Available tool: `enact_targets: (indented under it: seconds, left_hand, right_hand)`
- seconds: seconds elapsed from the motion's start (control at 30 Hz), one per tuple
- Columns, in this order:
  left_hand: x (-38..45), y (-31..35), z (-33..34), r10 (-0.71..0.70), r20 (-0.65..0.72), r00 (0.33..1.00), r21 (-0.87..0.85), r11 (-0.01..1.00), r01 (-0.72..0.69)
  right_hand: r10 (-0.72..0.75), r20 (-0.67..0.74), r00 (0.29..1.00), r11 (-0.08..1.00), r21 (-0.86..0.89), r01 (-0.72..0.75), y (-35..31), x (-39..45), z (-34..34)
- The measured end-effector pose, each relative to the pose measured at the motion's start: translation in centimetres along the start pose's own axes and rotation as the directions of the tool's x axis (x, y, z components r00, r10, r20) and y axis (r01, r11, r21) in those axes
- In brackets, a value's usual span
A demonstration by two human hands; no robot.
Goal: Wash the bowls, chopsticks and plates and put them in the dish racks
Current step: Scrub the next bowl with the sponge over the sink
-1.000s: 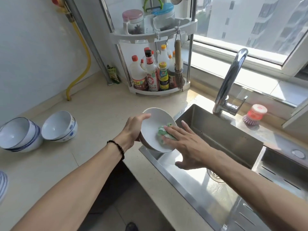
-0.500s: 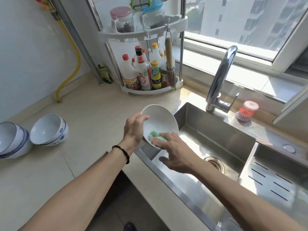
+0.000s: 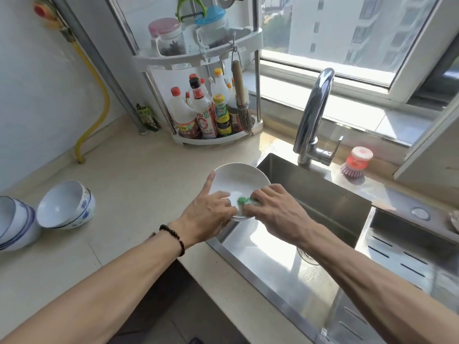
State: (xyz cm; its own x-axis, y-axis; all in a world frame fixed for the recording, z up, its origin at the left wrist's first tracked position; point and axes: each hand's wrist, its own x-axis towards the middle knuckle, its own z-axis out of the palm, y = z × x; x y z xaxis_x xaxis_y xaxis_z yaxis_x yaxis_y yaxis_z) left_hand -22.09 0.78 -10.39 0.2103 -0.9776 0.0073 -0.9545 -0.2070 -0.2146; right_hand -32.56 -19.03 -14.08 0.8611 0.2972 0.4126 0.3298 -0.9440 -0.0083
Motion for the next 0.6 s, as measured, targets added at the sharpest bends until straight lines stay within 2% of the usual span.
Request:
enact_targets:
  seconds: [0.07, 0.1, 0.13, 0.17, 0.23, 0.27, 0.3, 0.37, 0.4, 0.43, 0.47, 0.53, 0.6]
  left_hand:
    - [0.3, 0.4, -0.4, -0.15, 0.074, 0.986, -0.16, 0.974, 0.161]
    - [0.3, 0.4, -0.7, -0.254, 0.179, 0.951, -0.263, 0.919, 0.294]
    - [0.3, 0.5, -1.1, -0.344, 0.298, 0.89, -0.404, 0.8, 0.444]
    - [0.4, 0.6, -1.5, -0.389, 0.413, 0.823, -0.558, 0.606, 0.567]
    - [0.6, 0.8, -2.2, -0.401, 0.546, 0.735, -0.754, 0.146, 0.64]
    - [0.7, 1.0, -2.5, -0.42, 0.573, 0.704, -0.776, 0.0, 0.631]
    - [0.9, 1.4, -2.8, -0.433, 0.587, 0.684, -0.782, -0.085, 0.617]
    - [1.2, 2.0, -3.2, -0.447, 0.575, 0.685, -0.803, -0.148, 0.577]
    - [1.3, 2.2, -3.3, -0.453, 0.56, 0.693, -0.818, -0.168, 0.551]
    - [1.2, 2.4, -3.4, -0.459, 0.547, 0.7, -0.83, -0.191, 0.524]
    - [1.2, 2.4, -3.7, -0.459, 0.536, 0.708, -0.84, -0.201, 0.505]
    - [1.3, 2.7, -4.2, -0.446, 0.515, 0.732, -0.853, -0.188, 0.486]
    - [1.7, 3.0, -4.4, -0.474, 0.488, 0.733, -0.87, -0.197, 0.451]
  right_hand:
    - [0.099, -0.026, 0.995, 0.995, 0.012, -0.099, -0.3, -0.1, -0.4]
    - [0.169, -0.048, 0.984, 0.986, 0.024, -0.168, -0.3, -0.2, -0.4]
    - [0.25, -0.071, 0.966, 0.967, 0.062, -0.246, -0.4, -0.3, -0.5]
    - [0.334, -0.107, 0.936, 0.938, 0.131, -0.32, -0.4, -0.3, -0.6]
    - [0.516, -0.098, 0.851, 0.809, 0.383, -0.446, -0.9, 0.0, -1.0]
    - [0.589, -0.017, 0.808, 0.679, 0.552, -0.484, -1.4, 0.3, -1.4]
    - [0.613, 0.125, 0.78, 0.488, 0.716, -0.499, -2.1, 0.7, -1.8]
    - [0.554, 0.369, 0.746, 0.046, 0.882, -0.47, -3.3, 1.5, -2.1]
    - [0.554, 0.412, 0.723, -0.12, 0.899, -0.42, -3.7, 1.8, -2.0]
    - [0.605, 0.419, 0.678, -0.21, 0.904, -0.371, -3.8, 2.2, -2.0]
    - [0.666, 0.415, 0.62, -0.224, 0.904, -0.364, -3.5, 2.7, -1.8]
    - [0.752, 0.363, 0.55, -0.094, 0.886, -0.455, -2.7, 3.5, -1.7]
    - [0.761, 0.281, 0.585, 0.034, 0.883, -0.469, -3.2, 4.2, -1.8]
